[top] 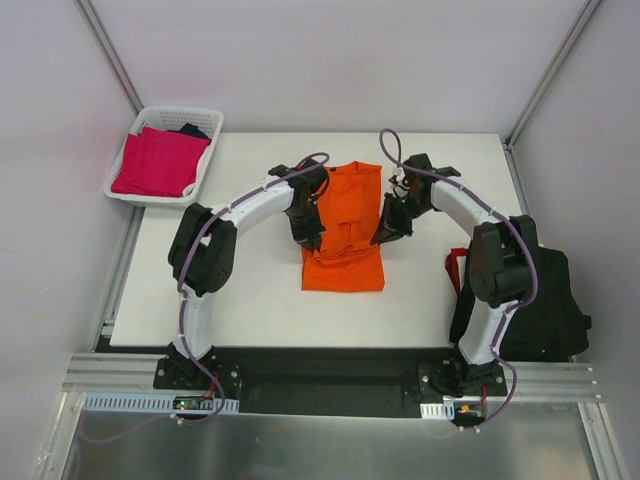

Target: Fold and stack the t-shirts

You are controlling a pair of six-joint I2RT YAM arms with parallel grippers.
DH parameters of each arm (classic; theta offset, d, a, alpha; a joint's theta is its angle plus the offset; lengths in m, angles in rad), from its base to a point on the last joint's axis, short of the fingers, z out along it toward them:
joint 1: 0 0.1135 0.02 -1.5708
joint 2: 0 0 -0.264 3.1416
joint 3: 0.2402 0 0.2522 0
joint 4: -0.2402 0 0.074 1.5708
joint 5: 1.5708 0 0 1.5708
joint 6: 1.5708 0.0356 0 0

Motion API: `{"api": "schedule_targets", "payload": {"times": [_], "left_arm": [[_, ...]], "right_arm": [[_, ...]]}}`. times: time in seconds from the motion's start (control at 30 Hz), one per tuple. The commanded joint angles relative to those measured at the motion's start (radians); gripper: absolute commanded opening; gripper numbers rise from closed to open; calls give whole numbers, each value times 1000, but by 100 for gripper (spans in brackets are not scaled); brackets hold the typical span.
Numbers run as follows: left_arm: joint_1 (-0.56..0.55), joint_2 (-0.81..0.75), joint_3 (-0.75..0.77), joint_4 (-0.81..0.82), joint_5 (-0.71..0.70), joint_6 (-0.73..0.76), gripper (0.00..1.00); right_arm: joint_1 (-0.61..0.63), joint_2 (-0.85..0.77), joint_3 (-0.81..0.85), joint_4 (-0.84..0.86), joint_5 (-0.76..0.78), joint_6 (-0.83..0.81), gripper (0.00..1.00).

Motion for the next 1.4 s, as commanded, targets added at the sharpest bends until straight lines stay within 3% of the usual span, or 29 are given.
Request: {"api": "schedule_targets", "payload": {"times": [0.0, 0.7, 0.8, 0.83, 0.87, 0.9, 0.93, 1.0, 1.23, 1.3, 1.37], "left_arm": [[22, 27, 85, -58, -5, 44, 0], [47, 113, 134, -93, 15, 76, 1], [48, 127, 131, -93, 18, 81, 28], [48, 132, 132, -92, 18, 88, 50], [50, 142, 137, -92, 12, 93, 60], [50, 146, 141, -93, 6, 104, 68], [48, 147, 154, -93, 0, 110, 81], [52, 149, 164, -93, -12, 116, 86], [55, 77, 136, -92, 0, 87, 83], [52, 46, 97, -90, 9, 73, 78], [42, 8, 73, -84, 8, 67, 67]], "right_arm": [[-13, 29, 89, -38, -26, -30, 1], [-19, 104, 100, -45, -42, -49, 3], [-18, 121, 98, -44, -41, -55, 15], [-19, 125, 101, -45, -38, -56, 20], [-19, 128, 107, -47, -35, -59, 26], [-21, 138, 123, -47, -32, -67, 38], [-21, 150, 136, -51, -32, -75, 38], [-29, 155, 156, -53, -32, -82, 38], [-39, 95, 144, -38, -52, -55, 29], [-32, 53, 74, -12, -59, -50, 26], [-19, 12, 10, -1, -62, -43, 22]]}}
